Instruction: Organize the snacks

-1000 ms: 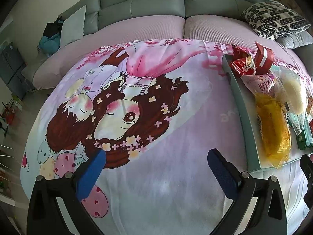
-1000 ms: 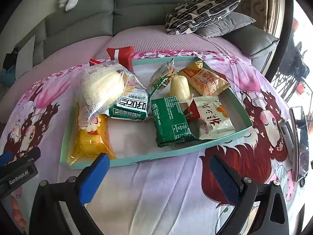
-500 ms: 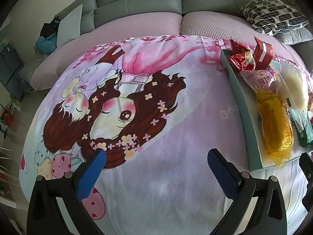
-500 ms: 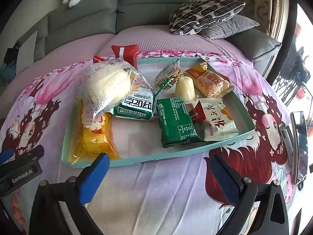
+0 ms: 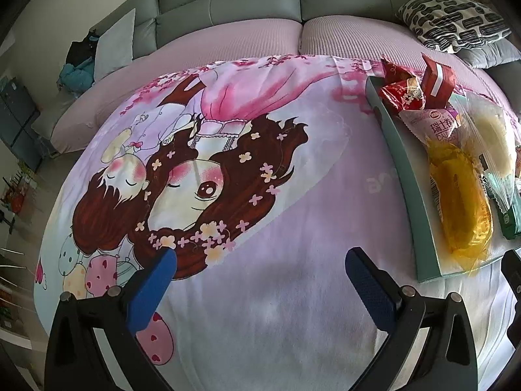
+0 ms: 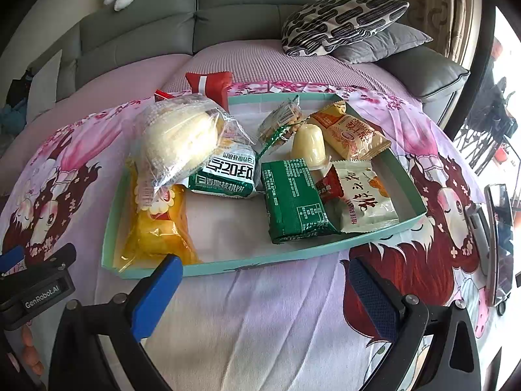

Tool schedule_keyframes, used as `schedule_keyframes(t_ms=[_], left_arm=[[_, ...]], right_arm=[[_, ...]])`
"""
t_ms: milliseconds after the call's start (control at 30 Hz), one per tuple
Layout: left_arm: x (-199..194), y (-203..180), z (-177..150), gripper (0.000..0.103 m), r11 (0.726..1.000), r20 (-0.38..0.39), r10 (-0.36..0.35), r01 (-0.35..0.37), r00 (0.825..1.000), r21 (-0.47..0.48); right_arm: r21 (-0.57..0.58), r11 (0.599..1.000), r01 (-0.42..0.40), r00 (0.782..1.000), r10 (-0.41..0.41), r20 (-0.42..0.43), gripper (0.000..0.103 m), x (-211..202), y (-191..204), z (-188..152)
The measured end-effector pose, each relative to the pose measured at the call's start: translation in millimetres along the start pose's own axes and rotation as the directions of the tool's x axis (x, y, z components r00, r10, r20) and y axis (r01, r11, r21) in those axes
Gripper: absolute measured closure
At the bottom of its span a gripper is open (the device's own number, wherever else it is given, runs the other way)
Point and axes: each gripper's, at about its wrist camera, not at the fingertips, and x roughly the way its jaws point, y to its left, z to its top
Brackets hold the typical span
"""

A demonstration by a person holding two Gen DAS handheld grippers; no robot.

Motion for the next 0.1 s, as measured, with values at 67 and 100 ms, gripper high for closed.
schedule_keyframes(t_ms=[67,100], left_arm=[[-0.7,-0.4,0.0,0.000,1.000,0.001,-0.007,0.007,1.000,-0.001],[-0.6,-0.8,0.2,0.000,1.000,-0.001,-0.013,0.013,1.000,0.000]], right_arm=[[0.001,1.000,0.000,1.000,0.000,0.000,0.000,-0.3,-0.3,0.0],[0.001,1.000,0.000,1.000,0.000,0.000,0.000,-0.4,-0.5,-0.1]])
